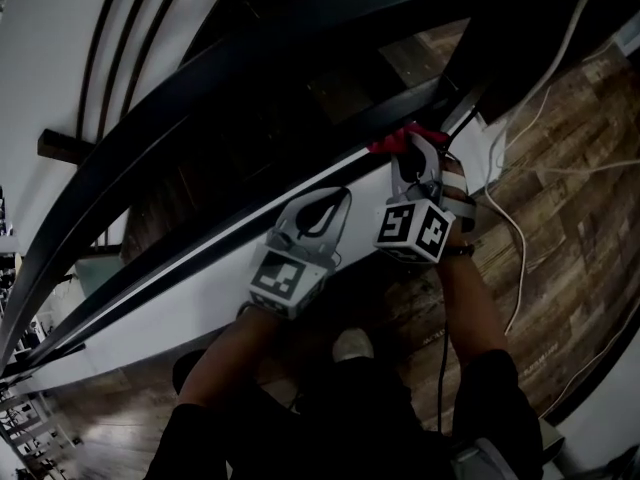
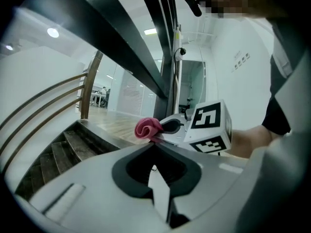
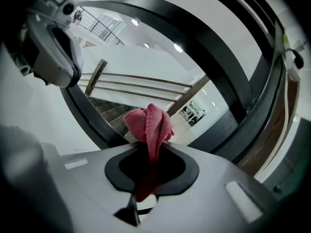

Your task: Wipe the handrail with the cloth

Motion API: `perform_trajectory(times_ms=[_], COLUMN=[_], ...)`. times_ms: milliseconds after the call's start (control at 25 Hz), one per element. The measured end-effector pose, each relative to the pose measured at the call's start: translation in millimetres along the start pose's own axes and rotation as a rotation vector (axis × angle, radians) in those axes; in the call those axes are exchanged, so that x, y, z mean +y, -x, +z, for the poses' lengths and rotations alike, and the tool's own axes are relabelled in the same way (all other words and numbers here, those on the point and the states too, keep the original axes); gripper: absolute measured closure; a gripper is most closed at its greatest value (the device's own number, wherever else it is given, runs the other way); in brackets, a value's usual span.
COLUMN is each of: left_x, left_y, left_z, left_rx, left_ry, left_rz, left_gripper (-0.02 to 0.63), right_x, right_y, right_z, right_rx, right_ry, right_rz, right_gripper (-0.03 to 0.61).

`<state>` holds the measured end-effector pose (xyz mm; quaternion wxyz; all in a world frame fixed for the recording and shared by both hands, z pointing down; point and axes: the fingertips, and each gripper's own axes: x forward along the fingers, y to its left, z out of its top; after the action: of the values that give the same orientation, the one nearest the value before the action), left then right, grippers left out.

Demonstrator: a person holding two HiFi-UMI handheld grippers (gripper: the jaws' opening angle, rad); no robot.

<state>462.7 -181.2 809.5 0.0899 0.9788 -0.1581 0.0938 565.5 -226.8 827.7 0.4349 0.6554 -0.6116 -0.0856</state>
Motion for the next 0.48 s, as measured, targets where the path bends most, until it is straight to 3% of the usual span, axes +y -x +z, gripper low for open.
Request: perform_trajectory(times_ms=[200,480], left_x=[8.7,18.0], left_y=[16.4,28.3], left_z=[-2.2,-12.9], left_rx=[0.009,0.034], left_ry=[-0.012,0.001], left_rz=[0.022,0.050], left_gripper=[0.614,0.614], right_x=[9.5,31.8], right_y=[3.0,13.0], right_z=[5.5,19.1], right_rx=[-0.015,-0.040], right_ry=[-0.166,-0.209], right_rz=[0.109,0.204], right_gripper=[0.538,0.538])
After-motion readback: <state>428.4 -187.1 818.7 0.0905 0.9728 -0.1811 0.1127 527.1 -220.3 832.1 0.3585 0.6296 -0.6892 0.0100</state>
